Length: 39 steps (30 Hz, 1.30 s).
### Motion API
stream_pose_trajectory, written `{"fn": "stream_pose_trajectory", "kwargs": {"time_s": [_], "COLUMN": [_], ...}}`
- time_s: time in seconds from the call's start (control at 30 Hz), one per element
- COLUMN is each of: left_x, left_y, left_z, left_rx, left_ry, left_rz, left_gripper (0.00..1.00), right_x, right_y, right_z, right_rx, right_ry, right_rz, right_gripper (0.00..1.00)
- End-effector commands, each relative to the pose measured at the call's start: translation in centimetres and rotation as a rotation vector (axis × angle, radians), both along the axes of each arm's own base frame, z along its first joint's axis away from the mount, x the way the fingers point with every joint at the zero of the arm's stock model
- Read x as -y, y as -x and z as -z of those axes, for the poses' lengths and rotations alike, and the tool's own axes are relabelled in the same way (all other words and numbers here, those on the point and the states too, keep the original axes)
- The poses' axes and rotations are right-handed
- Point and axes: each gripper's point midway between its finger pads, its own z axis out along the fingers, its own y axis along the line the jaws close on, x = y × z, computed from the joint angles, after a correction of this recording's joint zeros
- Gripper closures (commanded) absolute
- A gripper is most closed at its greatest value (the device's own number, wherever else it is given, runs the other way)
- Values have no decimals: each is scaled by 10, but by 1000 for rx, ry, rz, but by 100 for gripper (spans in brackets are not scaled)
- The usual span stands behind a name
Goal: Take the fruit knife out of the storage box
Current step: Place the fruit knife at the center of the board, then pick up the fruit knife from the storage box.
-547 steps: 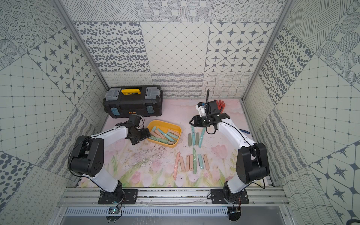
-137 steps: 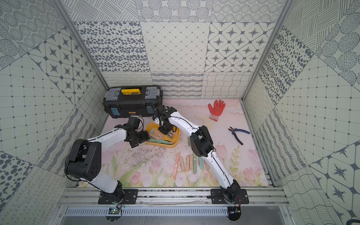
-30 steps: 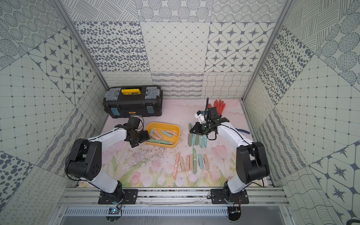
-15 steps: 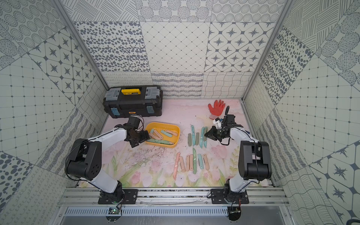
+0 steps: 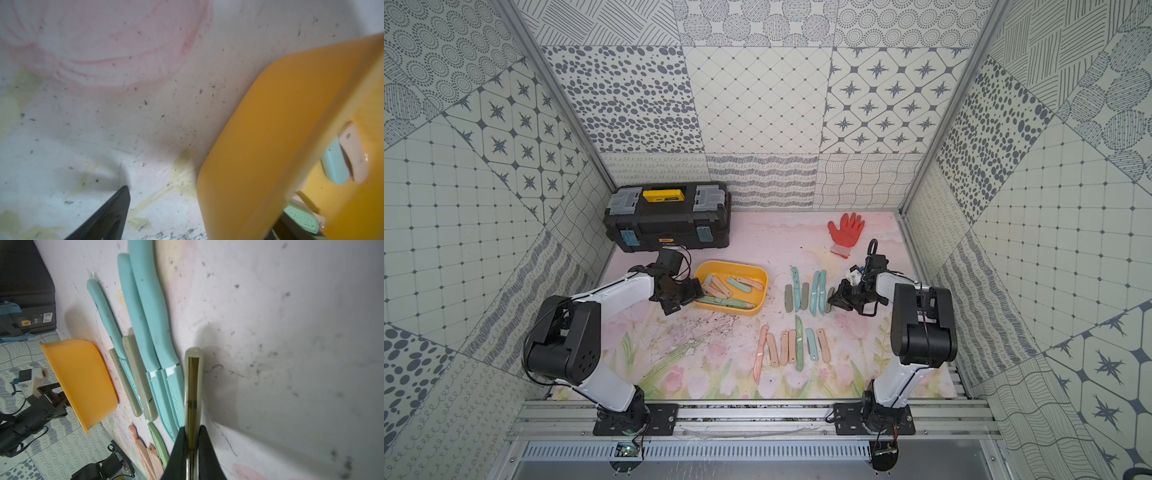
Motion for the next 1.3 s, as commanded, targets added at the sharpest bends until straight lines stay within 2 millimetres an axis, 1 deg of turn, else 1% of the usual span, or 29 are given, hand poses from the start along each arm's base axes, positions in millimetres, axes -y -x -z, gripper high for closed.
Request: {"fn": "stream_pose_trajectory", "kwargs": {"time_s": [0.0, 0.17, 0.23, 0.47, 0.63, 0.7, 0.77, 0.83, 0.9, 0.97, 1.0, 1.03, 1.1, 1.13, 1.17, 1.23, 1.27], "left_x": [-1, 1, -1, 1, 0, 0, 0, -1, -1, 0, 0, 1, 0, 0, 0, 0, 0], "left_y": [0, 0, 0, -1, -1, 0, 0, 0, -1, -1, -2, -2, -2, -3, -2, -2, -2], "left_z": [-2, 1, 0, 1, 0, 1, 1, 1, 0, 0, 0, 0, 1, 0, -1, -2, -2], "left_rx": [9, -1, 4, 2, 3, 0, 2, 0, 5, 5, 5, 4, 2, 5, 6, 10, 12], "left_ry": [-2, 5, -1, 3, 0, -1, -2, -2, -3, -1, 1, 4, 1, 2, 3, 3, 2], "left_rz": [15, 17, 16, 16, 15, 15, 17, 16, 16, 17, 16, 16, 14, 14, 14, 15, 16], "left_gripper": [11, 12, 11, 11, 11, 11, 11, 11, 11, 11, 11, 11, 11, 11, 11, 11, 11], "right_x": [10, 19, 23, 27, 27, 27, 28, 27, 23, 8, -8, -29, -70, -91, -108, -142, -157], "right_y": [-4, -3, -3, -9, -13, -13, -14, -15, -17, -23, -26, -30, -35, -36, -38, -43, -44], "right_z": [9, 14, 14, 9, 2, -7, -21, -42, -67, -96, -111, -126, -147, -153, -159, -160, -162], "right_rx": [-4, -22, -17, 9, 32, 44, 75, 120, 184, 270, 325, 387, 477, 510, 538, 570, 588], "right_ry": [62, 124, 148, 174, 178, 183, 195, 218, 249, 291, 304, 305, 284, 270, 256, 239, 237], "right_rz": [-1, 3, 3, 20, 27, 25, 28, 33, 32, -17, -64, -124, -228, -280, -323, -416, -459], "right_gripper": [89, 84, 80, 70, 60, 57, 52, 48, 47, 46, 46, 45, 45, 45, 45, 45, 45]}}
